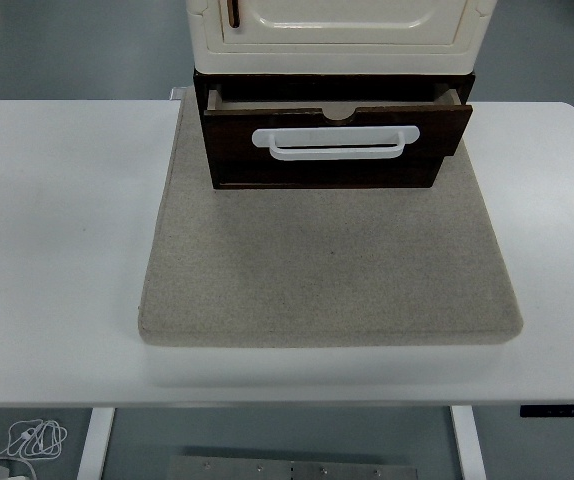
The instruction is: Open the drawer under the combination cabinet
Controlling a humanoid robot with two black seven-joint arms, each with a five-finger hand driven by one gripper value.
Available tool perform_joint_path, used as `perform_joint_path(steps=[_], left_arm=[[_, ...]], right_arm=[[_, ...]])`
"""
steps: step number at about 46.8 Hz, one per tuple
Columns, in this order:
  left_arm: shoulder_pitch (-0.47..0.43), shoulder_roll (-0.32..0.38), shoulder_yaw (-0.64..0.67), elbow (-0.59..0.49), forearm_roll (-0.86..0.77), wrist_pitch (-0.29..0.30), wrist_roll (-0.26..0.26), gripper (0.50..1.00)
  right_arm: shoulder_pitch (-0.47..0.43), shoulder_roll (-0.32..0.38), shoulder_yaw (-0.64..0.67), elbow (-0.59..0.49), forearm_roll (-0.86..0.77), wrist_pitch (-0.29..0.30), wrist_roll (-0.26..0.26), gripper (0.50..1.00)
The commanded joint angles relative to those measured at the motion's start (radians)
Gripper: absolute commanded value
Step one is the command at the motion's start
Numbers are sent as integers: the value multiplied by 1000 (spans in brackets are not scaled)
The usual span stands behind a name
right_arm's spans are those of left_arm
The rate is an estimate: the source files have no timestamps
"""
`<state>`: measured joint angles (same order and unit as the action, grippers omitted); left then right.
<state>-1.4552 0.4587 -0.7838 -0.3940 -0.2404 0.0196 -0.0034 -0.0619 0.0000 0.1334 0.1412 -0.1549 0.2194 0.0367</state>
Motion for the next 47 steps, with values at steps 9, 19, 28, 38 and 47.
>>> perform_joint_path(steps=[9,19,28,38,47], left_arm=[[193,-6,-2,0,-220,-76,22,1000],[312,-38,-3,-2,-332,-219,13,1000],[384,-86,-69,0,-352,-313,10,1000],[389,-186,-72,43,-343,-322,7,1000],[389,-247,-72,64,-338,-328,-15,1000]], right_arm=[[-1,0,0,1,0,0,0,926],[1,0,-2,1,0,1,0,926],[-1,0,-2,0,0,0,0,926],[-1,0,-2,0,0,0,0,926],[-3,0,-2,0,0,0,0,926]])
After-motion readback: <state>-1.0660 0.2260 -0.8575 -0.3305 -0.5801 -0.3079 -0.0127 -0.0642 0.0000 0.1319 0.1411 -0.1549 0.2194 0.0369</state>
